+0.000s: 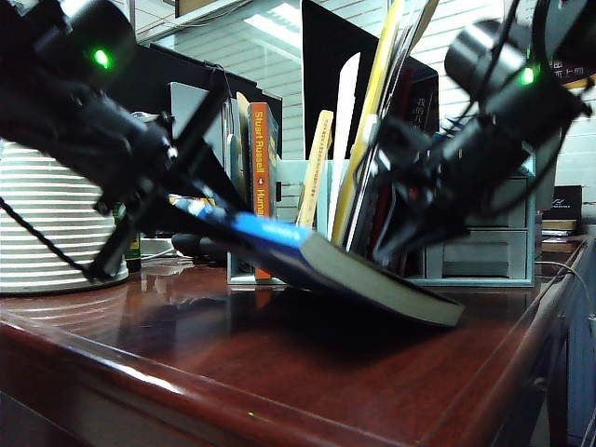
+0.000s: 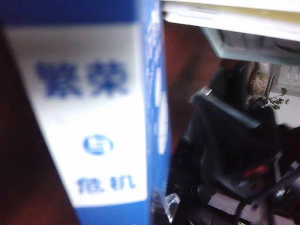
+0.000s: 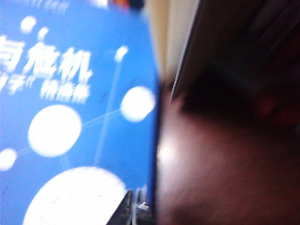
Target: Pick up the blue book and put it on the bookshelf.
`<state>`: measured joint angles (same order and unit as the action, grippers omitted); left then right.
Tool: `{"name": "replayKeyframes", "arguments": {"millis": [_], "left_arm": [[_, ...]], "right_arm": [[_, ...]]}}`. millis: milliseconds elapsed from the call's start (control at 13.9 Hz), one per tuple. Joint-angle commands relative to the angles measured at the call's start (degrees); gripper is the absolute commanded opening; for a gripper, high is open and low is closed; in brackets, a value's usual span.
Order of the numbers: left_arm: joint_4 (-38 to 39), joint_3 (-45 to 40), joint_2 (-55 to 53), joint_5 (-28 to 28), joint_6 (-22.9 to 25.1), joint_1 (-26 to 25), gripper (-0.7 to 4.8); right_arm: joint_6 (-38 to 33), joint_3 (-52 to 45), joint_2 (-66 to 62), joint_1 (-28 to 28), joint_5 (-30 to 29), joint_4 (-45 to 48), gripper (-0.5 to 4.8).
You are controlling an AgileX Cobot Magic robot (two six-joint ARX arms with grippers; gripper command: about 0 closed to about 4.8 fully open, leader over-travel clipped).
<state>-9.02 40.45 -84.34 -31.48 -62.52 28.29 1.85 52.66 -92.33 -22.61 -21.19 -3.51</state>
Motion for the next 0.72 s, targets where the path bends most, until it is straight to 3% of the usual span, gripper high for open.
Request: {"name": "replayKeyframes", "arguments": {"millis": [72, 431, 575, 718], "left_arm": [[0.8, 0.5, 5.8, -1.8, 2.7, 0.0, -0.06], [3.7, 1.3, 21.6, -0.6, 5.7, 0.0, -0.06], [3.1, 4.4, 27.7, 2.8, 14.0, 0.0, -0.06], [2.6, 10.1, 30.4, 12.7, 27.9, 0.0, -0.06]], "right_arm": [[0.1, 1.0, 3.7, 0.2, 0.1, 0.2, -0.01], [-0.1, 1.1, 13.6, 0.2, 2.2, -0.9, -0.01], [-0.1, 1.2, 17.8, 0.2, 4.0, -0.2, -0.01], [-0.1, 1.2, 20.7, 0.2, 5.1, 2.5, -0.01]]}}
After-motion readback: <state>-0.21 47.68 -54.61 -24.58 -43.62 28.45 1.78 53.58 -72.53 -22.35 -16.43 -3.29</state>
